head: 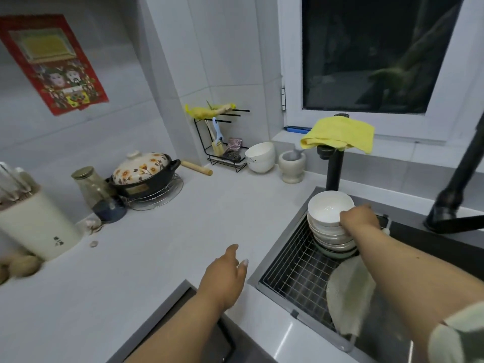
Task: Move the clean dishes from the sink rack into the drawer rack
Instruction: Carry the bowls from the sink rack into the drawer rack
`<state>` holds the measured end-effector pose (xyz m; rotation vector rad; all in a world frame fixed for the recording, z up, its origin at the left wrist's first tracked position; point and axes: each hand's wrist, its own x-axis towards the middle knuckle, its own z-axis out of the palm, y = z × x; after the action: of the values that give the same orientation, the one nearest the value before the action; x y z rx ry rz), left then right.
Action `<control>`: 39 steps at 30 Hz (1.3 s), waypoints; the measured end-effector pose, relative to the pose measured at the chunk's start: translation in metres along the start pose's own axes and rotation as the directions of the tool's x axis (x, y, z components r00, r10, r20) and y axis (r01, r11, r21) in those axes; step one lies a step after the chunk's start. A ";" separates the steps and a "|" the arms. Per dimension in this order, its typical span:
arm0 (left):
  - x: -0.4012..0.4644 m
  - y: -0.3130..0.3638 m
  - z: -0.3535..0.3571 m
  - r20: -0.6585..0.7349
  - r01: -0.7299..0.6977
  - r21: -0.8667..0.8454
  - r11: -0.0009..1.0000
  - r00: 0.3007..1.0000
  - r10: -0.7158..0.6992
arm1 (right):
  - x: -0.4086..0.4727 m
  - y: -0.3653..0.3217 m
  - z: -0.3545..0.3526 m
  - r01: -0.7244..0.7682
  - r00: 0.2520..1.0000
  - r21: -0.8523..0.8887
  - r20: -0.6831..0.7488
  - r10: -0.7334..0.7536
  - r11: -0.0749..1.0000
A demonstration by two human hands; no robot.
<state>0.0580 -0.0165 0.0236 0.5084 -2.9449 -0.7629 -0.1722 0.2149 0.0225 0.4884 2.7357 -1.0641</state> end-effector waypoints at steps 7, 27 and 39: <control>0.010 -0.013 0.004 -0.008 0.046 0.016 0.999 0.999 -0.046 | 0.020 -0.002 0.008 0.034 0.999 -0.044 -0.026 -0.036 0.998; -0.091 -0.088 -0.063 -0.279 0.267 -0.362 0.893 0.883 -0.377 | -0.224 -0.090 0.110 0.487 0.703 0.443 0.313 -0.639 0.753; -0.308 -0.177 -0.122 -0.199 0.237 -0.903 0.358 0.508 -0.838 | -0.473 -0.070 0.197 0.642 0.216 0.451 0.670 -0.710 0.620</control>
<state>0.4183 -0.1171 0.0536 1.4053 -1.4051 -1.4571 0.2506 -0.0815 0.0495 -1.1262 1.9313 -1.1114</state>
